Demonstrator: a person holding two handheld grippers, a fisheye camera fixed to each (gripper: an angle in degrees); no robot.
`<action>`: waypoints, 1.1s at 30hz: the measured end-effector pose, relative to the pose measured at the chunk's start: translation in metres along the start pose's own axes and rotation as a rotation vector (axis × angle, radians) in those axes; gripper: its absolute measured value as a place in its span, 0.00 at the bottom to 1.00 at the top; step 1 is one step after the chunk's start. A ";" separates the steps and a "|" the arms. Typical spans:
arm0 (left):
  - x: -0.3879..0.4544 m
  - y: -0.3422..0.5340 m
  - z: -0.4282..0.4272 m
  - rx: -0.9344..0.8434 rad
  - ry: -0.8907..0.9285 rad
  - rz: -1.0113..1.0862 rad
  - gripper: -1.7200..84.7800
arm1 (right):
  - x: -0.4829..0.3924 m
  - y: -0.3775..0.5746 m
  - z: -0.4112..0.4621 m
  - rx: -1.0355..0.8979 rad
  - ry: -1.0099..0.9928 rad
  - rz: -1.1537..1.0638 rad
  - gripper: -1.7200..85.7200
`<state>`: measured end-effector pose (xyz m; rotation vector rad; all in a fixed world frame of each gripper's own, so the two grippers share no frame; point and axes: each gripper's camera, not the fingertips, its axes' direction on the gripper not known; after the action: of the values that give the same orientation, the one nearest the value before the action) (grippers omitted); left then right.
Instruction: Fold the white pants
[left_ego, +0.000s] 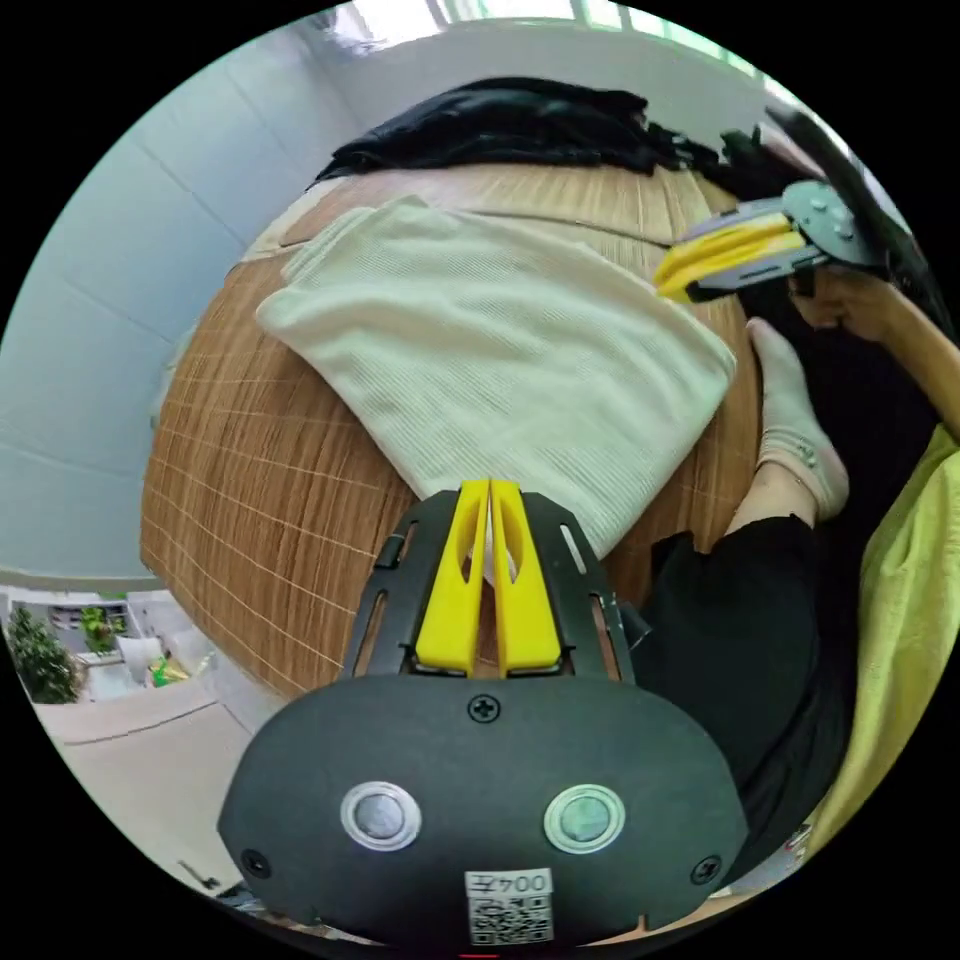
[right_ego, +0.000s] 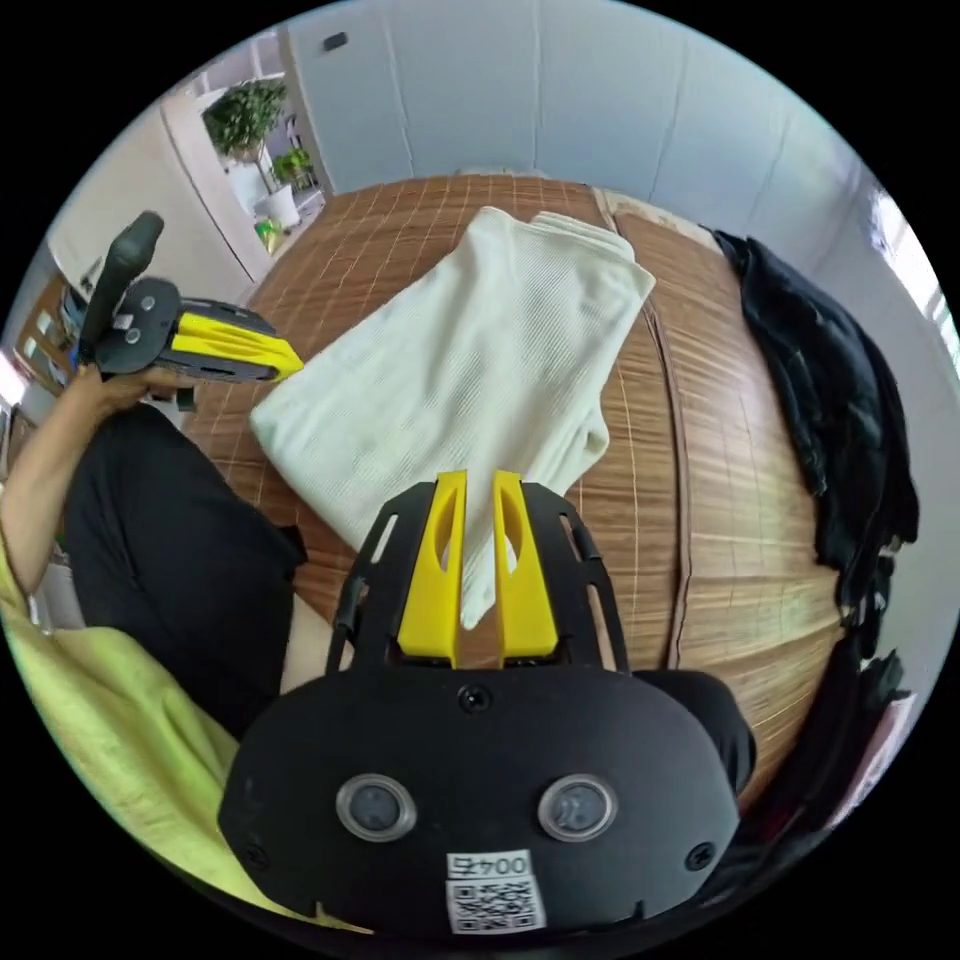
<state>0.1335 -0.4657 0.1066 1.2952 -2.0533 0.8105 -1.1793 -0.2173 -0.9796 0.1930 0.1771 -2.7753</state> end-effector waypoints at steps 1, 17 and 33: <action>0.028 -0.004 0.042 -0.119 -0.058 0.066 0.03 | -0.013 -0.004 0.012 -0.024 0.075 -0.040 0.09; 0.092 0.059 0.048 -0.036 -0.039 0.079 0.03 | -0.004 0.037 0.064 -0.080 0.081 -0.013 0.09; -0.020 -0.010 0.094 0.123 -0.160 -0.188 0.03 | 0.065 0.072 0.007 0.171 0.010 0.142 0.11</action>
<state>0.1362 -0.5278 0.0322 1.6413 -1.9896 0.7793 -1.2154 -0.3070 -0.9903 0.2522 -0.0699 -2.6477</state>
